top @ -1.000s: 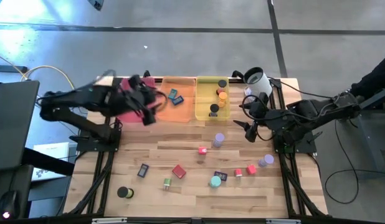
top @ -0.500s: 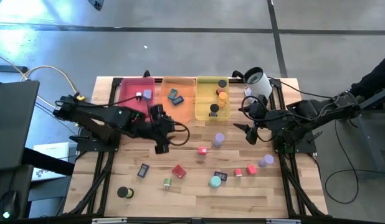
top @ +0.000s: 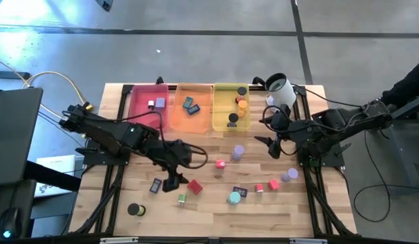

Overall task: Pick & Place Office items
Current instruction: Put the red charger adapter into the red bin

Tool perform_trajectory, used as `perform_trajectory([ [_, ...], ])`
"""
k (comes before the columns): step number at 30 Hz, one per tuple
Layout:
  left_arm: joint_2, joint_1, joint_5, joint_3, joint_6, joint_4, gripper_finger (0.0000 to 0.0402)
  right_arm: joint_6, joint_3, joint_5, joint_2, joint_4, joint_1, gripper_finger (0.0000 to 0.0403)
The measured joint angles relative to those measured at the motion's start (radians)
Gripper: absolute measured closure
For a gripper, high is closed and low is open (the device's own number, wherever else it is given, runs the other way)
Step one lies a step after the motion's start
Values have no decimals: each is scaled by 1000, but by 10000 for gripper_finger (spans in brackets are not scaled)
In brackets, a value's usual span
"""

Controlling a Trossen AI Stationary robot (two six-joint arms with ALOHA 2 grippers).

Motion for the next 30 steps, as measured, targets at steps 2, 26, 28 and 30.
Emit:
perform_trajectory([
  [2, 9, -9, 1, 1, -4, 32, 122, 0, 0, -1, 0, -4, 0, 108],
  [26, 193, -69, -78, -1, 549, -119, 122, 34, 0, -69, 1, 2, 61, 108],
  [28, 199, -69, -77, -1, 569, -117, 122, 35, 0, -68, 2, 2, 61, 108],
  [30, 212, -69, -78, -1, 587, -109, 122, 50, 0, -68, 2, 2, 61, 108],
])
